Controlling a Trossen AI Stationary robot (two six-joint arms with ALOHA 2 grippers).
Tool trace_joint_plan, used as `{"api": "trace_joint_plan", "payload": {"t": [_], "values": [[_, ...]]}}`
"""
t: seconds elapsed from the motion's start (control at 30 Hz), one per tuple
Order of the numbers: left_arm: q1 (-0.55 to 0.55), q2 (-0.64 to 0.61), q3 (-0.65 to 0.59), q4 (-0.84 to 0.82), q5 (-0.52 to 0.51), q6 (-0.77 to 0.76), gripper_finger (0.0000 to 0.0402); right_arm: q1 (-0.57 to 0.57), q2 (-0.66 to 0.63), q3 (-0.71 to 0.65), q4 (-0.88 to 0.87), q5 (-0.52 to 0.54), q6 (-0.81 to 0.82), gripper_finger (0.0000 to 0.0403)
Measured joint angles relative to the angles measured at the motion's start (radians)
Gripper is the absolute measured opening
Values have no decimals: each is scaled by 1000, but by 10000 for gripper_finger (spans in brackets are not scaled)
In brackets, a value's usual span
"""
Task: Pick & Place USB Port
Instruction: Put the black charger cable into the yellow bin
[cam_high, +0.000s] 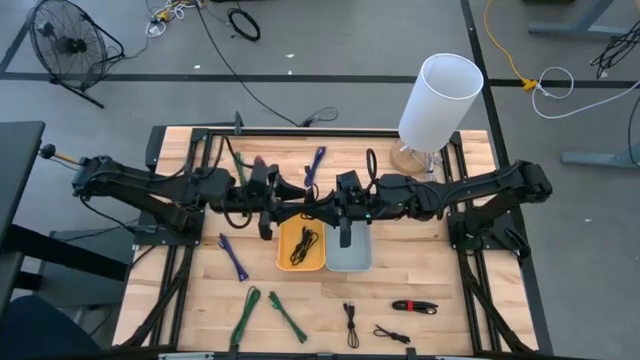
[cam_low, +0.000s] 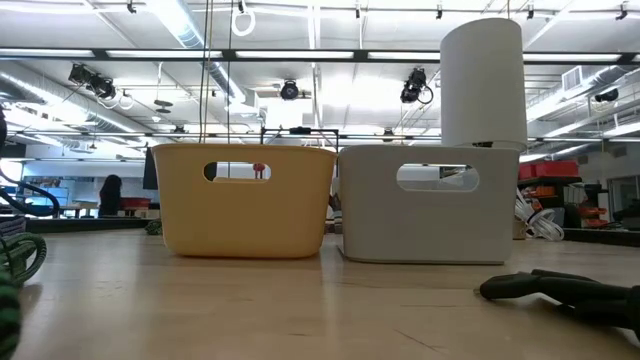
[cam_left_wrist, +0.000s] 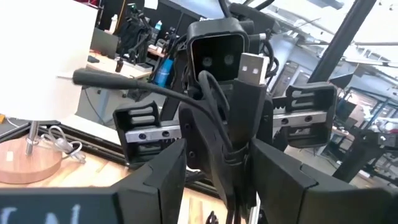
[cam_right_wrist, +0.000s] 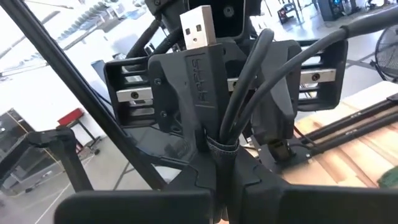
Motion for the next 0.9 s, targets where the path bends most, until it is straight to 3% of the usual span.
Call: {"api": "trace_joint_plan", "payload": {"t": [0.13, 0.27, 0.3, 0.73, 0.9], "values": [[19, 2, -1, 1, 9, 0, 143, -2, 0, 0, -17, 9, 2, 2], [26, 2, -1, 10, 51, 10, 34, -2, 0, 0, -21, 2, 5, 4], [26, 2, -1, 10, 57, 13, 24, -1, 0, 0, -21, -2, 5, 7], [28, -17, -2, 6, -1, 22, 22, -1, 0, 1, -36, -21, 1, 105], [29, -70, -2, -105, -69, 13, 22, -3, -16, 1, -117, -39, 1, 131]]}}
